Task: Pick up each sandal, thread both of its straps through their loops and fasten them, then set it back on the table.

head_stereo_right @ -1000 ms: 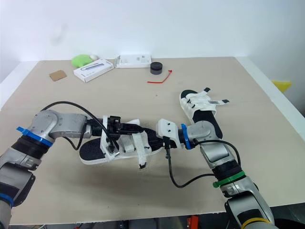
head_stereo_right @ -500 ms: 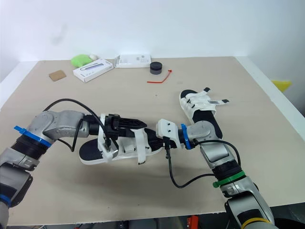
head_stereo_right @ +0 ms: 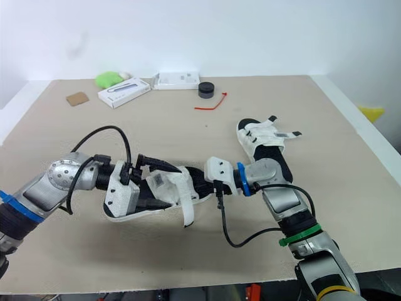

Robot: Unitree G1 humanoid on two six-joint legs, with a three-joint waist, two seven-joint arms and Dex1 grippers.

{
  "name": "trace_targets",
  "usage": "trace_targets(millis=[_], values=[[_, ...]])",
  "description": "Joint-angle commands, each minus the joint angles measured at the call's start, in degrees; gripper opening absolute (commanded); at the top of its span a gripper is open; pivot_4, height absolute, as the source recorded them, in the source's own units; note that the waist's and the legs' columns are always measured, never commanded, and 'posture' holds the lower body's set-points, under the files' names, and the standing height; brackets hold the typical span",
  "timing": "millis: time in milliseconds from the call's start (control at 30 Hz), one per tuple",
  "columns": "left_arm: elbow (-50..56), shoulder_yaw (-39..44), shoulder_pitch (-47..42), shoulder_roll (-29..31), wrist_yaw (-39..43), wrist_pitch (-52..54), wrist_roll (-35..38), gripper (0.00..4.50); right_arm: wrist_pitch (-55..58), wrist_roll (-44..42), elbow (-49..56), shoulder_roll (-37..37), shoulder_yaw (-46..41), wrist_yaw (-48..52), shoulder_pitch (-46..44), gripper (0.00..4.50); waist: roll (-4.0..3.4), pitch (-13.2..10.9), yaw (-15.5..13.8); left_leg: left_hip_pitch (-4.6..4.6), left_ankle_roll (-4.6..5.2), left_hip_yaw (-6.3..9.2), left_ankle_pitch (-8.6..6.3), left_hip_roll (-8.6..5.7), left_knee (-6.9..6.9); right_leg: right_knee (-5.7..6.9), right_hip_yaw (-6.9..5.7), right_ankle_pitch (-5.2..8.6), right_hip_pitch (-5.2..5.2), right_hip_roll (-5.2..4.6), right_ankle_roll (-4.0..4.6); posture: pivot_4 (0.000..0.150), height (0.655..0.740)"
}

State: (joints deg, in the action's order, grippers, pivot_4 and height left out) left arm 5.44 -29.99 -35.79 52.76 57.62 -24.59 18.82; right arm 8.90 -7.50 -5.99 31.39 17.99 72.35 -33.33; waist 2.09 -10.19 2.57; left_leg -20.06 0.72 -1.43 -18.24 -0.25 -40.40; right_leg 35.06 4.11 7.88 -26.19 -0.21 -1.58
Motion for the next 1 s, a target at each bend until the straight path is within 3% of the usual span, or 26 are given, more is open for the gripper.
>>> trace_targets(millis=[33,267,300,400,667,867,1000], values=[[4.8,5.4,0.0,1.3,2.9,13.2,9.4,4.46,0.1,0.2,-0.5,0.0,0.4,0.5,-0.3,0.0,0.0,0.0,0.0,0.0,0.0,0.0,0.0,0.0,0.0,0.0,0.0,0.0,-0.01,0.01,0.0,0.15,0.74],[15.6,14.3,3.4,5.9,6.5,46.3,32.3,4.46,-0.2,0.3,-1.1,-0.1,0.5,0.6,-0.5,0.0,-0.01,0.0,0.2,-0.04,0.03,0.08,-0.02,0.04,0.01,0.02,0.01,0.06,-0.09,0.08,0.04,0.15,0.74],[17.6,15.8,4.8,7.6,6.6,52.3,38.6,4.46,-0.2,0.3,-1.2,-0.1,0.5,0.6,-0.5,0.0,-0.01,0.0,0.2,-0.05,0.04,0.11,-0.03,0.05,0.01,0.01,0.0,0.07,-0.1,0.08,0.04,0.15,0.74],[20.8,19.9,8.0,8.6,4.8,62.1,48.9,4.46,-0.3,0.4,-1.3,-0.1,0.5,0.7,-0.4,0.0,0.0,0.0,0.2,-0.03,0.04,0.23,-0.03,0.04,0.01,0.03,0.0,0.09,-0.1,0.07,0.04,0.15,0.74],[26.4,20.4,18.8,7.1,1.6,69.5,44.8,4.46,-0.3,0.4,-1.5,-0.4,0.6,0.6,-0.5,0.0,0.0,0.0,0.1,0.05,0.02,0.26,-0.02,0.01,0.01,0.08,-0.05,0.14,-0.05,0.11,0.14,0.15,0.74],[23.2,19.0,17.2,0.1,-6.8,78.3,45.8,4.46,-0.2,0.4,-1.5,-0.4,0.6,0.5,-0.5,0.0,0.01,0.0,0.1,0.1,0.0,0.27,-0.01,0.0,0.0,0.08,-0.05,0.12,0.0,0.15,0.17,0.15,0.74],[20.6,15.3,14.6,-5.4,-9.9,81.1,40.6,4.46,-0.1,0.4,-1.3,-0.4,0.6,0.4,-0.5,0.0,0.03,0.0,0.1,0.12,-0.01,0.27,-0.01,-0.02,0.0,0.07,-0.05,0.09,0.02,0.16,0.2,0.15,0.74]])
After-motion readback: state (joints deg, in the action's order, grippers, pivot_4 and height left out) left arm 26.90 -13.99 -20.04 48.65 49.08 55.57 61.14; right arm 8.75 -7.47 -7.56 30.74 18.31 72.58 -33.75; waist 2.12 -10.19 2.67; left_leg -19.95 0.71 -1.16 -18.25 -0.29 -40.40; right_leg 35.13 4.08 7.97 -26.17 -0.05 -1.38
